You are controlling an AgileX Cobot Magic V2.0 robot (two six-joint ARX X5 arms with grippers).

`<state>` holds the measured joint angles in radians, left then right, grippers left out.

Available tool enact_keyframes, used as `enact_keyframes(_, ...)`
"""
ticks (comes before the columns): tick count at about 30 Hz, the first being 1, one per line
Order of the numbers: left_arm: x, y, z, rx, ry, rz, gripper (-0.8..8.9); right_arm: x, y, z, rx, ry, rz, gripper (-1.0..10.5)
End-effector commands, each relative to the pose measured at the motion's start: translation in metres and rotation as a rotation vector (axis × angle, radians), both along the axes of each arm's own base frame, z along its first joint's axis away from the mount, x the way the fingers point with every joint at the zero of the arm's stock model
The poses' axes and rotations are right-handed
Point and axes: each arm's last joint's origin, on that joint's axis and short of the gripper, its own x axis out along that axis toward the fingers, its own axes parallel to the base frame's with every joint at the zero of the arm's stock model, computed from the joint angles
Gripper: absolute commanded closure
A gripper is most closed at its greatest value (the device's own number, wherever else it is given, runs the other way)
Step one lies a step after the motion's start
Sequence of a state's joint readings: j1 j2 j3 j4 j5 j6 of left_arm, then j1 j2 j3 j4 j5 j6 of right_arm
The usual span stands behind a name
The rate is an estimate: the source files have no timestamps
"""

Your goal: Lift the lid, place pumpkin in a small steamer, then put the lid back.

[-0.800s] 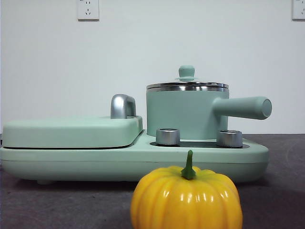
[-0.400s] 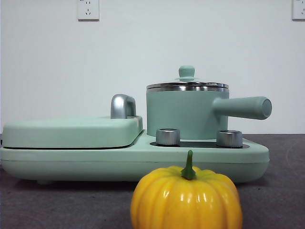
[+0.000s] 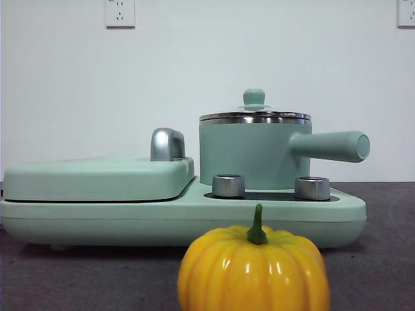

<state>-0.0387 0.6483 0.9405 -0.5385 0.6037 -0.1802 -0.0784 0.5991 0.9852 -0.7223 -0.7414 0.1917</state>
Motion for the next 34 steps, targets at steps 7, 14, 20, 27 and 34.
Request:
enact_keyframes(7, -0.004, -0.010, 0.007, 0.059, -0.041, -0.110, 7.99, -0.001, 0.002, 0.005, -0.045, -0.043, 0.064, 9.3)
enact_keyframes(14, -0.007, -0.022, 0.005, -0.006, 0.038, -0.238, 7.89, -0.002, 0.004, 0.004, -0.037, -0.033, 0.099, 7.4)
enact_keyframes(20, -0.001, -0.035, 0.003, -0.021, 0.096, -0.326, 5.85, -0.003, 0.006, 0.002, -0.034, -0.011, 0.121, 5.4)
enact_keyframes(27, 0.011, -0.053, 0.010, -0.036, 0.145, -0.402, 3.07, -0.004, 0.006, -0.001, -0.030, 0.027, 0.121, 5.1)
enact_keyframes(34, 0.046, -0.082, 0.016, -0.003, 0.219, -0.458, 2.68, -0.006, 0.006, -0.004, -0.023, 0.072, 0.120, 5.1)
